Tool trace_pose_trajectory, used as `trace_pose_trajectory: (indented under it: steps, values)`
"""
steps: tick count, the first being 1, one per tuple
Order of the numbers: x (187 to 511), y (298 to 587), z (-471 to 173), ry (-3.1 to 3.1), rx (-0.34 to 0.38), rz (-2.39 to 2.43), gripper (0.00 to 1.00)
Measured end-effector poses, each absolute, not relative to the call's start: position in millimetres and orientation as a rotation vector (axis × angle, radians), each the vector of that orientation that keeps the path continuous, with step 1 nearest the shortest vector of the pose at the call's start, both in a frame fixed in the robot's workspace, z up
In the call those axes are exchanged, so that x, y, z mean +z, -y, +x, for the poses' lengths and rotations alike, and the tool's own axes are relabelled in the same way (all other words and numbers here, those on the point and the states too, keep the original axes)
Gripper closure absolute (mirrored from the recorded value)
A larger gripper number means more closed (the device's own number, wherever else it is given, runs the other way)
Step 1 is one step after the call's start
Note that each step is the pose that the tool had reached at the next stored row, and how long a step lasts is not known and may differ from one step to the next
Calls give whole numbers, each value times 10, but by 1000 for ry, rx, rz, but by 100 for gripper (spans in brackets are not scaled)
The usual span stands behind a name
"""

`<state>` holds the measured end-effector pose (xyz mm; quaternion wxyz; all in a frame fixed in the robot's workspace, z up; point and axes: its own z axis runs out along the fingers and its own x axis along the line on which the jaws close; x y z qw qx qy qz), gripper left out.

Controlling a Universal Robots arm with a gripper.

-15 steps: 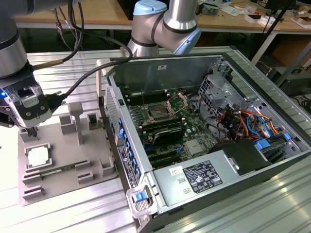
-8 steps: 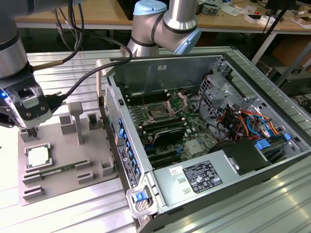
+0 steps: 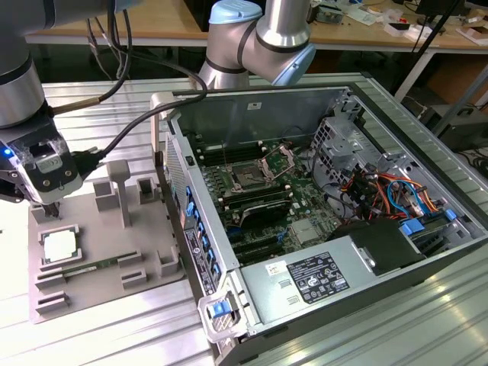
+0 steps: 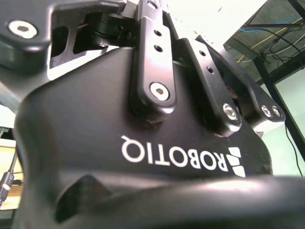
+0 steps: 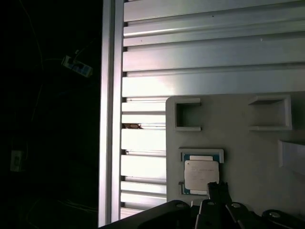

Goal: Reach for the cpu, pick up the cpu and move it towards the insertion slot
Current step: 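Pick up the cpu and move it towards the insertion slot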

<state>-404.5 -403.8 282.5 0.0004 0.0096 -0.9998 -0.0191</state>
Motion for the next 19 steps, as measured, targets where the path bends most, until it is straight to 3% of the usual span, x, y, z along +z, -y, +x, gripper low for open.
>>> trace_pose_trajectory:
  steps: [19]
  values:
    - [2759, 4037, -4045, 3140, -60, 30, 89]
